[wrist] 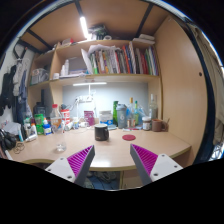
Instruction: Pour water
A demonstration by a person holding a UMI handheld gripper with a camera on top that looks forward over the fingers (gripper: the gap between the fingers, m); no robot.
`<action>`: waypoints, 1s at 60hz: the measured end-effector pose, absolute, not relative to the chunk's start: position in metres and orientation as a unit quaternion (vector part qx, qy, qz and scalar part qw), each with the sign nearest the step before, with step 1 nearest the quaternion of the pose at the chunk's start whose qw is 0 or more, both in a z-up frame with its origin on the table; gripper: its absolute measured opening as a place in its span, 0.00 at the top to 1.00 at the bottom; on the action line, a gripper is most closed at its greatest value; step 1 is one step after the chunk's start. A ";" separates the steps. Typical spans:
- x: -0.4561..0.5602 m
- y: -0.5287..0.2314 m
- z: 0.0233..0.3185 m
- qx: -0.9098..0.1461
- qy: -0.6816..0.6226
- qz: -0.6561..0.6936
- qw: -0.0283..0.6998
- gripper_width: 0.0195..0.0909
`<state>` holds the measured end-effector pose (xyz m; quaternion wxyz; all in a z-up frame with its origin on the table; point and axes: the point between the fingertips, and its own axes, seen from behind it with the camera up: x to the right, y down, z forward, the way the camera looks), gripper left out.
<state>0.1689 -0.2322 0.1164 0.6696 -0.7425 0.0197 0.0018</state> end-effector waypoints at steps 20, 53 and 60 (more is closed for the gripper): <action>0.156 -0.229 0.139 -0.737 0.007 -0.003 0.676 0.14; -0.023 -0.144 0.108 -0.738 -0.094 0.082 0.663 0.09; -0.059 -0.111 0.113 -0.727 -0.099 0.076 0.675 0.09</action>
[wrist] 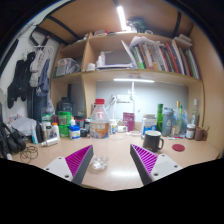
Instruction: Pour water
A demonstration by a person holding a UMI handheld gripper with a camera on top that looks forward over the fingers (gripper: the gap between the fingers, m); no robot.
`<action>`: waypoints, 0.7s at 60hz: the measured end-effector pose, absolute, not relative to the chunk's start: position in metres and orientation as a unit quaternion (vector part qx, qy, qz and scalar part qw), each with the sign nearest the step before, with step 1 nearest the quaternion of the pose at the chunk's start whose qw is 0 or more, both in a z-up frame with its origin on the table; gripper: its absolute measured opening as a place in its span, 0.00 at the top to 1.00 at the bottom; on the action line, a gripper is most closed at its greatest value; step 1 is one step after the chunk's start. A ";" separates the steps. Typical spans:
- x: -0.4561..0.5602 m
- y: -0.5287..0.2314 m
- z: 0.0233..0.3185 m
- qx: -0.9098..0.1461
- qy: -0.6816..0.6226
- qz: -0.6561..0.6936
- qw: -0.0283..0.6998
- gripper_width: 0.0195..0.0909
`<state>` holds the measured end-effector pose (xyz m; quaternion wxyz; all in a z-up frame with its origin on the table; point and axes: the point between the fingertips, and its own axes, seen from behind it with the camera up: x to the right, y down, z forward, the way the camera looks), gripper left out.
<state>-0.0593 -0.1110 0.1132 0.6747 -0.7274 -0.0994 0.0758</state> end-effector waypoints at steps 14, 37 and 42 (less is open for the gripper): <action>-0.111 -0.053 0.104 -0.737 -0.112 0.076 0.662 0.09; -0.123 0.024 0.086 -0.750 -0.072 0.071 0.654 0.51; -0.120 0.025 0.088 -0.741 -0.069 0.067 0.664 0.59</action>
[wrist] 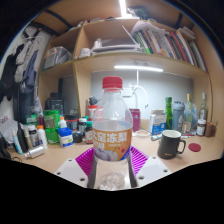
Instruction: Pour water
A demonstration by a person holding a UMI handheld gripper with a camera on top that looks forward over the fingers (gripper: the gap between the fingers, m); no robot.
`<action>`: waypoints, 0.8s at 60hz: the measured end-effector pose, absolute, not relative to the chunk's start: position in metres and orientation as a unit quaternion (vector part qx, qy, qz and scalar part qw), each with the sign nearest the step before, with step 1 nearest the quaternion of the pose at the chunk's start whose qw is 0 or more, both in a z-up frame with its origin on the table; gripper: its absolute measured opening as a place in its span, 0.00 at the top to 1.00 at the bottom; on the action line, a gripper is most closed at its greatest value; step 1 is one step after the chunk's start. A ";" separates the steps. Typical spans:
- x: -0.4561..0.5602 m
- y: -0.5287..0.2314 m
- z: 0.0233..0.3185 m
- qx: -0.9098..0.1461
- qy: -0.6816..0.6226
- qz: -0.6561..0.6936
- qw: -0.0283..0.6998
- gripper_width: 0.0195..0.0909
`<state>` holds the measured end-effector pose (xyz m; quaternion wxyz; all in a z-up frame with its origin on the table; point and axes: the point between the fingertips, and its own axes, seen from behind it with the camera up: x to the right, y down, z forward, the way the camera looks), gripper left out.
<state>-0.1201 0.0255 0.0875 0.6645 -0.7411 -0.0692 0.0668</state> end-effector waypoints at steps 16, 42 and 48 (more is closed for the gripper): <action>-0.133 0.035 0.096 -0.744 -0.052 0.163 0.646 0.67; -0.081 0.111 0.176 -0.598 0.322 0.623 0.387 0.67; -0.059 0.128 0.179 -0.550 0.372 0.661 0.350 0.67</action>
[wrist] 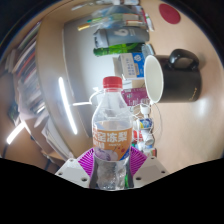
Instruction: Pour water
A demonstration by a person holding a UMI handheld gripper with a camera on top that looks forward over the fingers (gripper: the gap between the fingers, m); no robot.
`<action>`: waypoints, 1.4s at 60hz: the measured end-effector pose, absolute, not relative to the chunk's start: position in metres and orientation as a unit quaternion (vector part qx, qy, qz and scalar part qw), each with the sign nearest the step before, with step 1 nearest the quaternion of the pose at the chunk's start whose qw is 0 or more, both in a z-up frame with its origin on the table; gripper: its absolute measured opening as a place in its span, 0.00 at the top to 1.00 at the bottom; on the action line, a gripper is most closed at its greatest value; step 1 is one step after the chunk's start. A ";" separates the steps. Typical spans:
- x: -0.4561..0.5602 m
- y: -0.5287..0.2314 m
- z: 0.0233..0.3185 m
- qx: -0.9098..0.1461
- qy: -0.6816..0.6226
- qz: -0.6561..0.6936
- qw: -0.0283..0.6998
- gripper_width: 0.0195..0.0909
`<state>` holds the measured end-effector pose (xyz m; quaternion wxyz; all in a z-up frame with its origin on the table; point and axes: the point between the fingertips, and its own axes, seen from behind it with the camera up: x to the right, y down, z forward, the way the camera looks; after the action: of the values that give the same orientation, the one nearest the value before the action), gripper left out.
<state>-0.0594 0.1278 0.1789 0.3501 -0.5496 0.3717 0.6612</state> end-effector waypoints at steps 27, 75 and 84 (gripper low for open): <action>-0.031 0.152 0.191 -0.390 0.473 0.762 0.211 0.67; 0.227 0.132 0.325 -0.614 0.067 0.102 0.780 0.67; 0.278 0.183 0.189 -0.713 0.027 -0.011 0.701 0.67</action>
<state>0.2781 0.1825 0.1893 0.7008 -0.7128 0.0268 -0.0109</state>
